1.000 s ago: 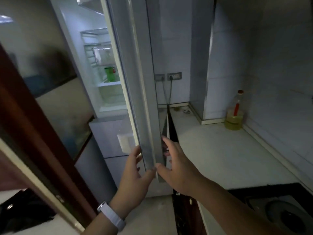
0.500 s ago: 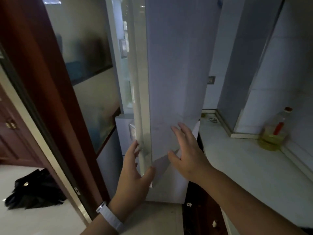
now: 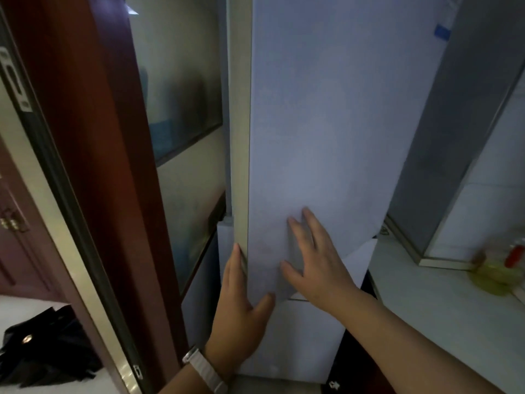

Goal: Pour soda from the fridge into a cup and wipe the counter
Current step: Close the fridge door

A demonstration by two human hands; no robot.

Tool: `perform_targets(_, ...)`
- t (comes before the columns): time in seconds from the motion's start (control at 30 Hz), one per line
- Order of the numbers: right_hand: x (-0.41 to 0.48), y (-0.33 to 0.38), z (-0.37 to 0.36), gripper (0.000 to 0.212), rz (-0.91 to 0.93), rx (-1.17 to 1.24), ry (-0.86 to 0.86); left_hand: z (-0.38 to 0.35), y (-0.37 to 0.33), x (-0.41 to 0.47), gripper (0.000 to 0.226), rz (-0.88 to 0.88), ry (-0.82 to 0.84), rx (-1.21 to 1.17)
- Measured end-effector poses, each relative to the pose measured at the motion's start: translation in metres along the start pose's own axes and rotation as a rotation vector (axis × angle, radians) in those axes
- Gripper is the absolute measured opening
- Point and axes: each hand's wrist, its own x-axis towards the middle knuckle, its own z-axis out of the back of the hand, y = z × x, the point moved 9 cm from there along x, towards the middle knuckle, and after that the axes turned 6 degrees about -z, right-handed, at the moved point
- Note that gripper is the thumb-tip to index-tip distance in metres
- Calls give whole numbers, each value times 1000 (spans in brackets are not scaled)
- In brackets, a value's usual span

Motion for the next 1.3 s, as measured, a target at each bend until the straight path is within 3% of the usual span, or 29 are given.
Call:
perform_targets(0.23,50,3,-22,79,2,-102,30,27,41,55,90,38,-53,-95)
perform_targets(0.5,108,-21,-49,75,146,-243,-227,39,73,100,91,48,-224,74)
perform_targets(0.7,146,-30,-71,69,278,-286,-322,41,81,147,77,8,-349,103)
perform_targets(0.9,185,-43,-87,70,337,-265,-302,50,121,204,60,101,-445,123)
perform_targets(1.3,244,-69,-109,63,411,-281,-258,42,167,284,74,156,-393,150)
